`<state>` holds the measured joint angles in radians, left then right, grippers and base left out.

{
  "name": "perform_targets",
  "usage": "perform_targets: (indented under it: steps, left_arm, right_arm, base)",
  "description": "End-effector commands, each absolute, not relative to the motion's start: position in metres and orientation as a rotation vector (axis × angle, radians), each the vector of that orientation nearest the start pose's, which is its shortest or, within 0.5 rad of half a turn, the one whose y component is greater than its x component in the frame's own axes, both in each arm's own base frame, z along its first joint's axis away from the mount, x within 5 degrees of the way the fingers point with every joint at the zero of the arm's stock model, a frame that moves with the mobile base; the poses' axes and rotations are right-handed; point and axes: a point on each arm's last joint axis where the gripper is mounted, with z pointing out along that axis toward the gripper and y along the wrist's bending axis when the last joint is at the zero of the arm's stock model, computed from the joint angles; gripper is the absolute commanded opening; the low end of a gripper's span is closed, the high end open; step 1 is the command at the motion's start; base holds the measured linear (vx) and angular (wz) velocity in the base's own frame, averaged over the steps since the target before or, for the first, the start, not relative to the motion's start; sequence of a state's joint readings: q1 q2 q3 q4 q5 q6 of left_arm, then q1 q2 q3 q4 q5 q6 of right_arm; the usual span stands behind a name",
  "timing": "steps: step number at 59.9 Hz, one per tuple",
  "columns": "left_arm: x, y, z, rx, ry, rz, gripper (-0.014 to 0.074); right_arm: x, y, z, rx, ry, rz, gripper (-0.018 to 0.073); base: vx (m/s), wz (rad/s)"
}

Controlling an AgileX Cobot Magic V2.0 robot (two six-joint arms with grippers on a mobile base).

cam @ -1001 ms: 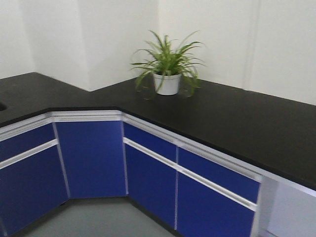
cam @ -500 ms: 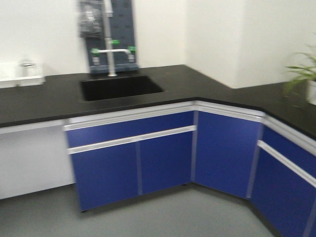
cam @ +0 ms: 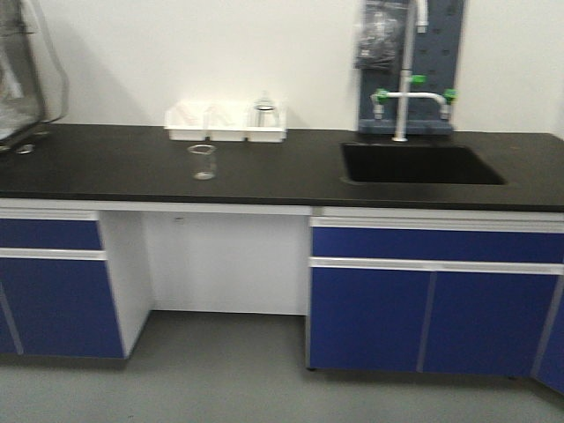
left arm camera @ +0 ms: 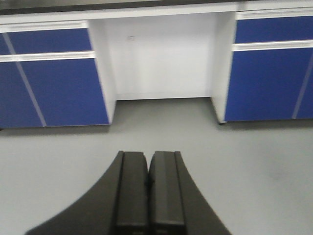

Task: Grab transparent chemical and place on left bench
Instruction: 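Drive the base along the bench toward the white trays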

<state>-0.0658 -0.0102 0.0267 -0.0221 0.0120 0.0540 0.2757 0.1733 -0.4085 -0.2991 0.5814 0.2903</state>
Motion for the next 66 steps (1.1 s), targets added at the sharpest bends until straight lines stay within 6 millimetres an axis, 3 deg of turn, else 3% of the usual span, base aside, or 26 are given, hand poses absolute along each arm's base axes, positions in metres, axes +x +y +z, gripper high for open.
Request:
perform_targets:
  steps: [1, 40, 66]
  left_arm:
    - [0.055, -0.0036, 0.2063, 0.064, 1.429, -0.035, -0.0003]
    - [0.055, -0.0036, 0.2063, 0.064, 1.429, -0.035, -0.0003]
    - [0.055, -0.0036, 0.2063, 0.064, 1.429, -0.035, -0.0003]
  right_arm:
    - [0.0496, -0.0002, 0.3042, -0.12, 1.713, 0.079, -0.0003]
    - [0.0496, -0.0002, 0.3042, -0.12, 1.713, 0.079, -0.0003]
    - [0.0496, -0.0002, 0.3042, -0.12, 1.713, 0.079, -0.0003]
  base:
    - [0.12, 0.59]
    - [0.22, 0.61]
    - [0.37, 0.19]
